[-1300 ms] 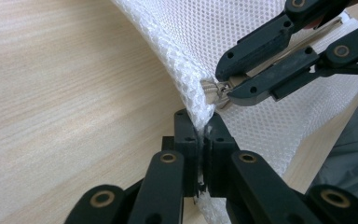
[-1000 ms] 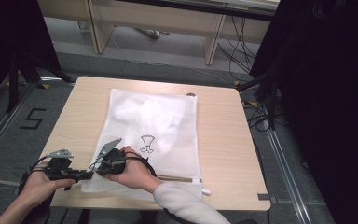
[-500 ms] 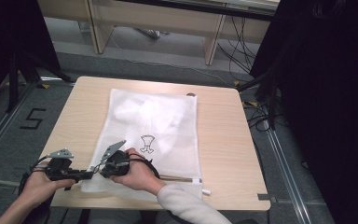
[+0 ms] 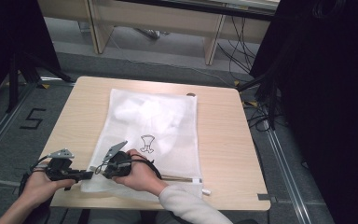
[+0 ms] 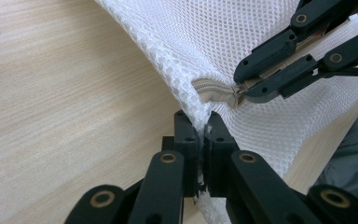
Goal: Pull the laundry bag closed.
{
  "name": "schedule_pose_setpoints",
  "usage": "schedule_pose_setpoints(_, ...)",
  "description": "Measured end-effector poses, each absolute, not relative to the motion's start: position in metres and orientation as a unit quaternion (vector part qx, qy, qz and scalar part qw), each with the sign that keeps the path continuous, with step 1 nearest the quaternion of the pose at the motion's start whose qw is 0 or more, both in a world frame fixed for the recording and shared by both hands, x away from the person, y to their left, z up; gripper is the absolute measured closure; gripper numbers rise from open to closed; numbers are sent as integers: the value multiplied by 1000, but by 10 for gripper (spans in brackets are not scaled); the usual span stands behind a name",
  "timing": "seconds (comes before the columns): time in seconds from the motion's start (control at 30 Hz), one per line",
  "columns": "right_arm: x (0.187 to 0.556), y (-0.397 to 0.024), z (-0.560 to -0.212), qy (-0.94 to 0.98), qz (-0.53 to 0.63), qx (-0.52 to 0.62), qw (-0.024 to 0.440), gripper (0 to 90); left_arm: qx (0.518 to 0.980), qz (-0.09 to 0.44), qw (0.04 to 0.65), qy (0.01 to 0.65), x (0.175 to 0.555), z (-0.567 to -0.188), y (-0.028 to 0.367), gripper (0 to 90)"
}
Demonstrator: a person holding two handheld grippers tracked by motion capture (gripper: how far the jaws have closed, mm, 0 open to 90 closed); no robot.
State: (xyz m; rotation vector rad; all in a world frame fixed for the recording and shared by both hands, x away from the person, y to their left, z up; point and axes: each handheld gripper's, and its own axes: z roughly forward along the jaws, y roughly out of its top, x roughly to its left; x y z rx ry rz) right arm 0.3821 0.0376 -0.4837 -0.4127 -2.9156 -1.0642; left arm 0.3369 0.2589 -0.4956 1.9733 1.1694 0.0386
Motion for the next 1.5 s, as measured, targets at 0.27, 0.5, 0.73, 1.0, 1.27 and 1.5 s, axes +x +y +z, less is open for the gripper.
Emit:
schedule_pose_setpoints(0.27, 382, 34, -484, -931, -337, -137, 6, 825, 787, 10, 407, 464, 337, -495, 261, 856)
schedule_pose_setpoints(0.5, 382, 32, -485, -931, -342, -129, 1, 825, 786, 11, 407, 465, 337, -495, 261, 856)
schedule_pose_setpoints(0.73, 383, 27, -485, -933, -336, -129, -2, 825, 784, 11, 408, 469, 338, -496, 261, 855)
schedule_pose_setpoints(1.0, 382, 20, -485, -933, -331, -138, 3, 825, 782, 14, 412, 468, 338, -497, 261, 854)
schedule_pose_setpoints(1.27, 381, 16, -485, -934, -327, -143, 3, 825, 781, 16, 412, 469, 338, -497, 261, 854)
schedule_pose_setpoints(1.5, 381, 14, -485, -935, -326, -141, 1, 825, 781, 15, 411, 470, 338, -497, 261, 854)
